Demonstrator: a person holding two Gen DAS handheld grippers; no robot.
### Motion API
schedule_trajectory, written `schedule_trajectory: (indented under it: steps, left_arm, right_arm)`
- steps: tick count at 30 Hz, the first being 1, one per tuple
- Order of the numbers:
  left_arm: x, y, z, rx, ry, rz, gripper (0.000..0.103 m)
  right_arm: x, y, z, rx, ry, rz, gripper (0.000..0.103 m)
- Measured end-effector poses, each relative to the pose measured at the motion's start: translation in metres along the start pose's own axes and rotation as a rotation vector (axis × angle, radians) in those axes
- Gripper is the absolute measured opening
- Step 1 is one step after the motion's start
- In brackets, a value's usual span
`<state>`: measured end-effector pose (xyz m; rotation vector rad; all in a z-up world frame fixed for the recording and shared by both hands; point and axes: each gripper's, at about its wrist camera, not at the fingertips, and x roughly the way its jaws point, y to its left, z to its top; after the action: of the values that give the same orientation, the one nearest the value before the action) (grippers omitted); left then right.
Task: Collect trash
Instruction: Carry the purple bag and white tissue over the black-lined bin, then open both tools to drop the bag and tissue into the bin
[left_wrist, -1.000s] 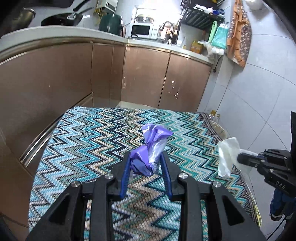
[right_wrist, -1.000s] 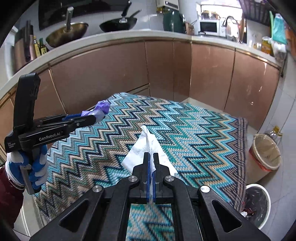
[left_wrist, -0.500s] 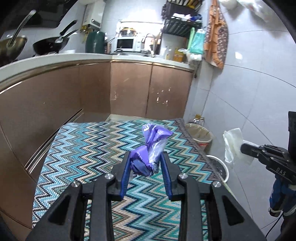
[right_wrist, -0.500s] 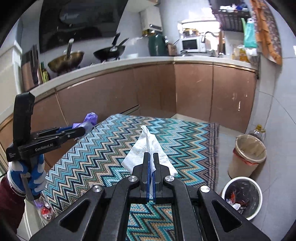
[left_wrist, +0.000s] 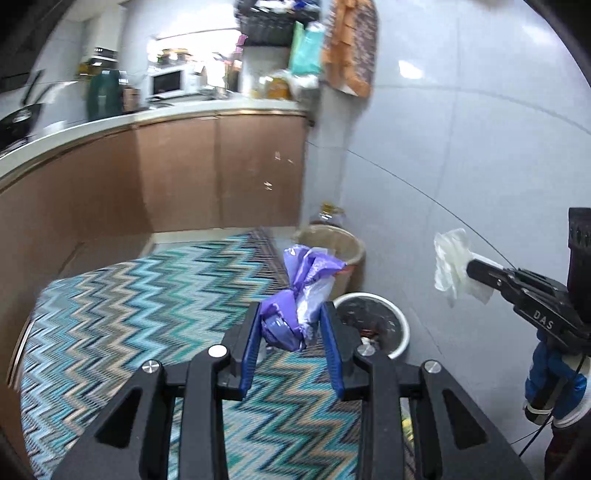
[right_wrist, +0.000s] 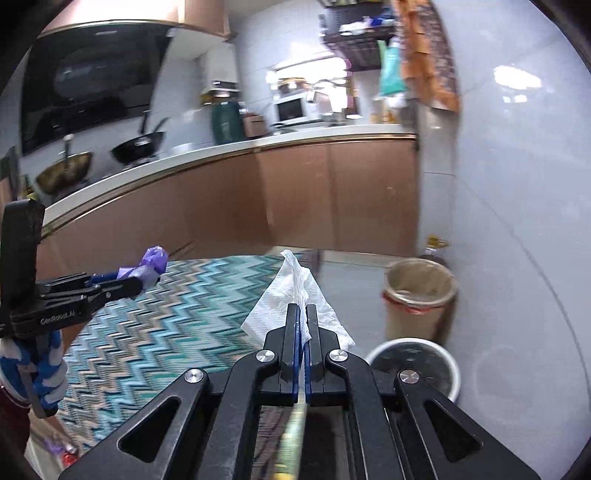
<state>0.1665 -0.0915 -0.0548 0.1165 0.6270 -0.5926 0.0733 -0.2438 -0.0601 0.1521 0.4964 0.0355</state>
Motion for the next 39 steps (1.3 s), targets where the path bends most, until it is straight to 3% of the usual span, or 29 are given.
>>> schedule_trajectory:
  steps: [6, 11, 16, 24, 28, 30, 36, 39]
  left_arm:
    - [0.088, -0.058, 0.02, 0.057, 0.108, -0.103, 0.03]
    - [0.17, -0.091, 0.026, 0.076, 0.212, -0.152, 0.03]
    - [0.248, -0.111, 0.027, 0.065, 0.306, -0.168, 0.031]
    - [0.339, -0.12, 0.018, -0.021, 0.427, -0.213, 0.033]
    - [0.362, -0.117, 0.013, -0.064, 0.458, -0.233, 0.034]
    - [0.368, -0.115, 0.013, -0.077, 0.464, -0.237, 0.04]
    - [0.364, -0.113, 0.013, -0.083, 0.444, -0.236, 0.042]
    - [0.344, -0.112, 0.018, -0.067, 0.398, -0.217, 0.042]
  right_arm:
    - [0.023, -0.058, -0.001, 0.075, 0.02, -0.109, 0.002]
    - [0.068, -0.106, -0.013, 0.141, 0.089, -0.167, 0.002]
    - [0.121, -0.15, -0.03, 0.187, 0.177, -0.21, 0.003]
    - [0.193, -0.198, -0.063, 0.229, 0.301, -0.257, 0.006]
    - [0.212, -0.212, -0.075, 0.24, 0.338, -0.274, 0.026]
    - [0.215, -0.216, -0.08, 0.245, 0.345, -0.279, 0.037]
    - [0.211, -0.216, -0.086, 0.261, 0.347, -0.287, 0.039]
    - [0.201, -0.212, -0.082, 0.266, 0.333, -0.297, 0.04]
